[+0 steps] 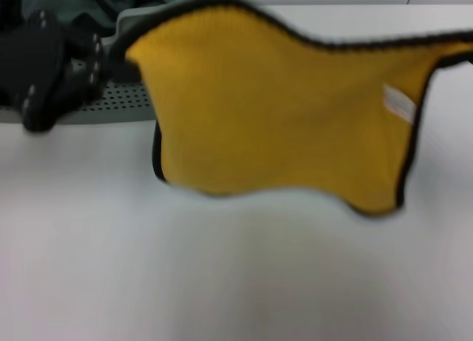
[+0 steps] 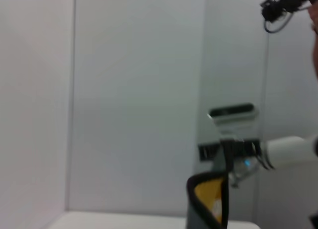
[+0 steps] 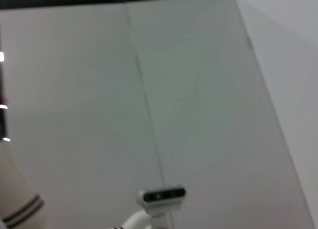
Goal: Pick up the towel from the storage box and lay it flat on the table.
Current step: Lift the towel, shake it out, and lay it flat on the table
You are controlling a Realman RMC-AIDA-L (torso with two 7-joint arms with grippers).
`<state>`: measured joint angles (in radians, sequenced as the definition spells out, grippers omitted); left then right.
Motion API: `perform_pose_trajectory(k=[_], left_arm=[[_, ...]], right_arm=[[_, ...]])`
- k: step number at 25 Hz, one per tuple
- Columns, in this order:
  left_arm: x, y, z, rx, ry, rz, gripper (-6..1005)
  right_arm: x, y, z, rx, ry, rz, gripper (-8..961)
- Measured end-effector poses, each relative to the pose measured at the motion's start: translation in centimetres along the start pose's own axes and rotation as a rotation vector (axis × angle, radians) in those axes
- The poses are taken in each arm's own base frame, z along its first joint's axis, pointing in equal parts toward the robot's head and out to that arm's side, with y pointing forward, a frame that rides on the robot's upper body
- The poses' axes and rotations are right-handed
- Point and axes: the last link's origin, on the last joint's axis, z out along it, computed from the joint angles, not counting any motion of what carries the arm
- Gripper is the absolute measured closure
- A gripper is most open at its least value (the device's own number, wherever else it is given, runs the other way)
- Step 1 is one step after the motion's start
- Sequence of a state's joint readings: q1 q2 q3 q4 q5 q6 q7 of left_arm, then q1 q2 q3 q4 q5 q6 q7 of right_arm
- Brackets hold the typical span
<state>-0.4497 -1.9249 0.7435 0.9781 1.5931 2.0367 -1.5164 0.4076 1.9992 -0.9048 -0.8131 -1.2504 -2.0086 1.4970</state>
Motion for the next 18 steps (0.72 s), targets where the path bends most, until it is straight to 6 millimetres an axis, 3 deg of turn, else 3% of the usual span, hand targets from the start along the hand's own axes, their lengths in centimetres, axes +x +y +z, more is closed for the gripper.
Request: perform_pose_trajectory(k=[3,6,11,16,18], left_arm=[[-0.1,2.0,-0.6,-0.073,-0.034,0.007,977],[0.2,3.7,-1.3,-0.141,-0.027,0.017,977],[-0.8,5.5,-2.0,-0.173,-0.106,-0.02,976],[-3.6,4.5,-1.9,-0.094,-0.227,-0.139,975],[-6.1,2.6,-1.0,-0.011,-0.33,-0.219,975]], right_arm=[[0.1,1.3,-0.6,-0.024,-0.018,0.0,874],[0.5,3.9,-2.2,-0.06,-0.06,0.024,873],[2.2,4.8,-3.0,-0.029,-0.047,0.096,871],[5.8,3.2,-1.7,0.01,0.012,0.229,870],[7.1,2.0,-1.1,0.06,0.043,0.239,869]])
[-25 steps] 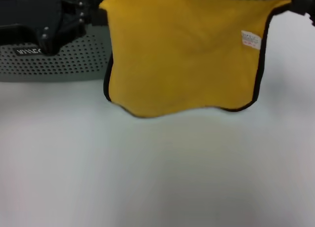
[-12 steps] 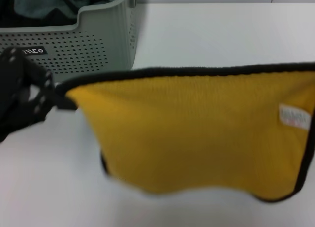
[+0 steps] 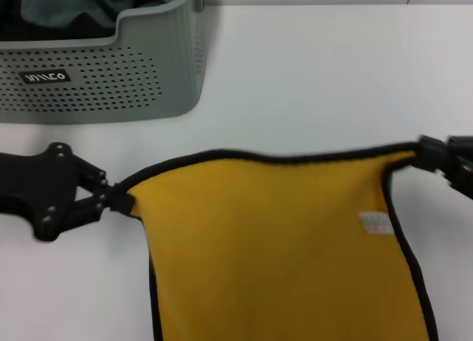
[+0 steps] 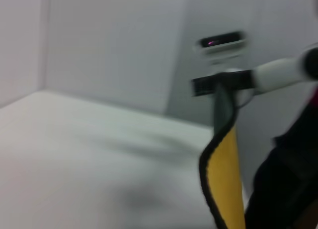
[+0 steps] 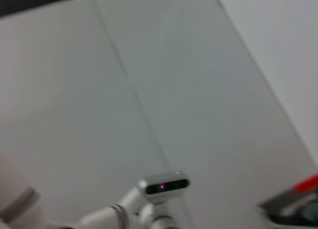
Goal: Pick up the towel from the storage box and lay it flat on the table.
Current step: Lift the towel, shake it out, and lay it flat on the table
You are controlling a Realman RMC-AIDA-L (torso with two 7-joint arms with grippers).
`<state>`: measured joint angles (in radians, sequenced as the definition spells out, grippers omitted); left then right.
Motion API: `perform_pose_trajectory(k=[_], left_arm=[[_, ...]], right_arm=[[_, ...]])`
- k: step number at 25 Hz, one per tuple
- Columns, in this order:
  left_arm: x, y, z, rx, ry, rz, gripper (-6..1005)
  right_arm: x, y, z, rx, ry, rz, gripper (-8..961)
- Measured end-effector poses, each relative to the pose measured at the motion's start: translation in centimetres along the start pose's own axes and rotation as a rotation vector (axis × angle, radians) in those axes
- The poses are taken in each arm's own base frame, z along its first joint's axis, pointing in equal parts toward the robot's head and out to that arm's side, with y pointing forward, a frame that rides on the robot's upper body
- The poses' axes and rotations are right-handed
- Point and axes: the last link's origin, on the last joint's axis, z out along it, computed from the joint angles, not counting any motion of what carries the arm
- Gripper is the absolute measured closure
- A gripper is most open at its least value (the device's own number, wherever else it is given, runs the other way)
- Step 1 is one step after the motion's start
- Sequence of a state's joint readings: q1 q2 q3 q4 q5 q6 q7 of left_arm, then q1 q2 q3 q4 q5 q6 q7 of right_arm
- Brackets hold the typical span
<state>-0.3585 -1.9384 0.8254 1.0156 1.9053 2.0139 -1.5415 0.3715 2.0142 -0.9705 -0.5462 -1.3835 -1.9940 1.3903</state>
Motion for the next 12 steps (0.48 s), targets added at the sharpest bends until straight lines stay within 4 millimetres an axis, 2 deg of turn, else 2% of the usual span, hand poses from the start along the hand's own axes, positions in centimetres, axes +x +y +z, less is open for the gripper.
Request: perform_pose_trajectory(k=[5,9,11,12], left_arm=[[-0.4,-2.8,1.2,0.086,-0.082,-0.046,974],[0.7,-4.8,1.5,0.155,-0.104,-0.051,973],[0.8,-5.1,1.5,0.166,-0.114,-0.055,973],[1.3,-6.1,1.9,0.192,-0.151,-0.066,973]], right_arm=[[-0.2,-2.5,0.8,0.105,0.028,-0.062,867],[-1.2,-4.7,1.3,0.179,0.065,-0.089,866],[-1.5,-5.5,1.6,0.208,0.089,-0.091,865],[-1.5,-5.9,1.6,0.221,0.101,-0.09,865]])
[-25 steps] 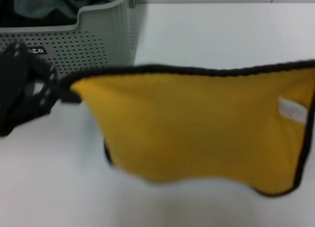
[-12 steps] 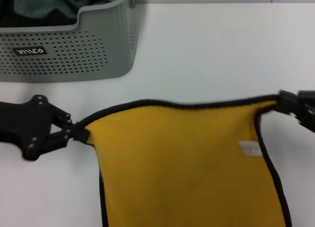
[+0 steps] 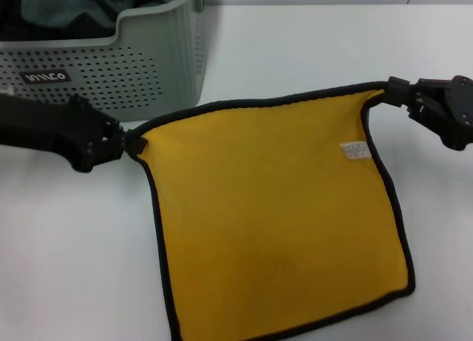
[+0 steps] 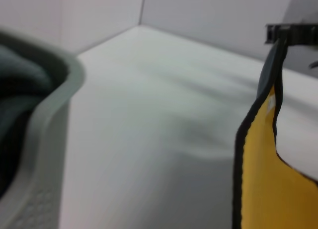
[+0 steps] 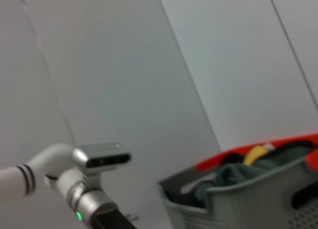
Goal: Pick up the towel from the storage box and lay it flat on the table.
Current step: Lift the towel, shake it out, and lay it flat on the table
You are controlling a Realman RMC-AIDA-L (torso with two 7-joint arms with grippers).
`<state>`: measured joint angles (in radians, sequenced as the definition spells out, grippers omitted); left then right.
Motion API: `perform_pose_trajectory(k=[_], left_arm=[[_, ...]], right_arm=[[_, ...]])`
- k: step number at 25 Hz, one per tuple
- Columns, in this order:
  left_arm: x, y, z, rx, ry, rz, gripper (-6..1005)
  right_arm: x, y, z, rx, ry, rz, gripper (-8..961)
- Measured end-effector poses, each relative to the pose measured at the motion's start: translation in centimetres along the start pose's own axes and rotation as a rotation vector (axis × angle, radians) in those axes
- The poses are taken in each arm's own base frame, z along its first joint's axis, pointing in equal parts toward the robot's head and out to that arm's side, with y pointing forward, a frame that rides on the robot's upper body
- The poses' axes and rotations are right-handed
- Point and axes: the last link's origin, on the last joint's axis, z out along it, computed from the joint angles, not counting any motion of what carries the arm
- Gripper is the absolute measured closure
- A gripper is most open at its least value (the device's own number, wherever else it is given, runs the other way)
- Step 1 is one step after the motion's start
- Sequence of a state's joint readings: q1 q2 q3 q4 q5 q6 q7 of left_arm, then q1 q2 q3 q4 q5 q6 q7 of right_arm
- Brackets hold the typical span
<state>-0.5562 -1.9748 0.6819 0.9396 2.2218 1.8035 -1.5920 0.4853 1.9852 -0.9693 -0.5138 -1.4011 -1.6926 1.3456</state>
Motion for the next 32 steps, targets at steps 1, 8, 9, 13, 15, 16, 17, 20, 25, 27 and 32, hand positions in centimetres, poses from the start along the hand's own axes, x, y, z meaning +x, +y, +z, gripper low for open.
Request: perform_pose_trajectory(k=[1,8,9,13,15,16,17,20,25,27,32], left_arm=[[0.2,-0.3,0.3,0.007,-0.017,-0.004,973],[1.2,-1.8,2.4,0.047,-0.071,-0.028,972],[1.3,-2.0,2.7,0.059,-0.076,-0.031,972],[1.5,-2.8,3.9,0.094,-0.106,-0.035,971],[1.6,-3.0,4.3,0.109,-0.117,-0.034,971],[1.7,-3.1,4.5,0.115,-0.124,-0.033,971],[1.7,-3.1,4.7,0.118,-0.129,-0.033,970],[1.8,-3.4,5.0,0.138,-0.142,-0.035,970],[1.9,-3.6,5.2,0.156,-0.139,-0.034,969],[2.0,-3.7,5.3,0.161,-0.138,-0.033,969],[2.3,-3.7,5.5,0.163,-0.133,-0.022,968]], right_arm=[[0.0,-0.3,0.1,0.011,0.012,0.0,865],[0.6,-2.1,1.0,0.101,0.094,0.015,862],[0.7,-2.3,1.1,0.115,0.102,0.014,862],[0.8,-3.0,1.6,0.141,0.128,0.015,860],[0.8,-3.4,2.0,0.15,0.15,0.029,860],[0.9,-3.5,2.1,0.154,0.159,0.035,859],[1.0,-3.7,2.2,0.16,0.172,0.04,859],[1.1,-4.2,2.2,0.19,0.186,0.039,858],[0.8,-4.8,2.5,0.216,0.189,0.031,856],[0.7,-5.0,2.6,0.228,0.19,0.03,856],[0.4,-5.3,2.7,0.24,0.191,0.023,854]])
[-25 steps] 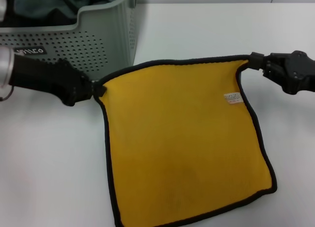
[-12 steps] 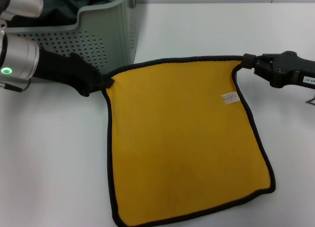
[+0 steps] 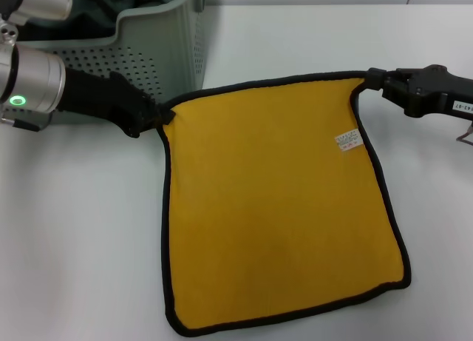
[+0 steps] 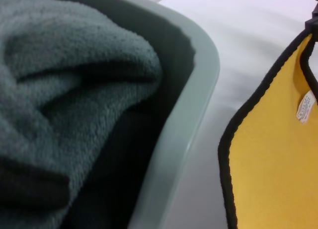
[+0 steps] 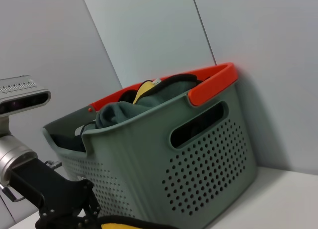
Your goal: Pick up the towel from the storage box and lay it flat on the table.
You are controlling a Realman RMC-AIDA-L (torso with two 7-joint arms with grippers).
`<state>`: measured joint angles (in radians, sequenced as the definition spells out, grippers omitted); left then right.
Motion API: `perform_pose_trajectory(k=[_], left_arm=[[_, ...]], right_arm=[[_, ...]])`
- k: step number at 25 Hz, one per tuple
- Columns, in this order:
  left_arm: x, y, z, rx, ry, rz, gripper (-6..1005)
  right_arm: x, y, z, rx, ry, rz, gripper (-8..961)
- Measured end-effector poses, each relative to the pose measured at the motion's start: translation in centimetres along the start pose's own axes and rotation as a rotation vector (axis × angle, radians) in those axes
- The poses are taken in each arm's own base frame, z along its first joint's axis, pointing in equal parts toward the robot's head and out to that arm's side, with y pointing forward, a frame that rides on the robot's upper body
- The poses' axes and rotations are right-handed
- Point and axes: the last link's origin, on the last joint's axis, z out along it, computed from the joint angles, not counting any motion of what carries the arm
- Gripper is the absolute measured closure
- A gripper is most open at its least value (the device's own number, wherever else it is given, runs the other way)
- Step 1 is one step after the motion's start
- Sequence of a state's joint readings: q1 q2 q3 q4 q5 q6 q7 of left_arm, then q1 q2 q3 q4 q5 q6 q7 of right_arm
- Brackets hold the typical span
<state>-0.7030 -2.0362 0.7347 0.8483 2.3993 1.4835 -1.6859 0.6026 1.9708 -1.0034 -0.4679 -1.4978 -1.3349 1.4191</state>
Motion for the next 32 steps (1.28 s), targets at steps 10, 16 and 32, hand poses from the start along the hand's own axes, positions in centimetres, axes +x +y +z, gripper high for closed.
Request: perform_pose_trajectory(k=[10,16,32], left_arm=[[0.1,0.0,0.5,0.016,0.009,-0.001,967],[-0.3,-0.1,0.6,0.033,0.008,-0.012,940],[-1.1,5.3,-0.7,-0.262,0.24,0.243,598]], right_arm=[[-0.2,-0.6,0.1,0.033,0.008,-0.009,851],[-0.2,-1.4,-0.2,0.092,0.01,-0.022,849],[1.9,3.9,-1.5,-0.176,-0.066,-0.242,368]])
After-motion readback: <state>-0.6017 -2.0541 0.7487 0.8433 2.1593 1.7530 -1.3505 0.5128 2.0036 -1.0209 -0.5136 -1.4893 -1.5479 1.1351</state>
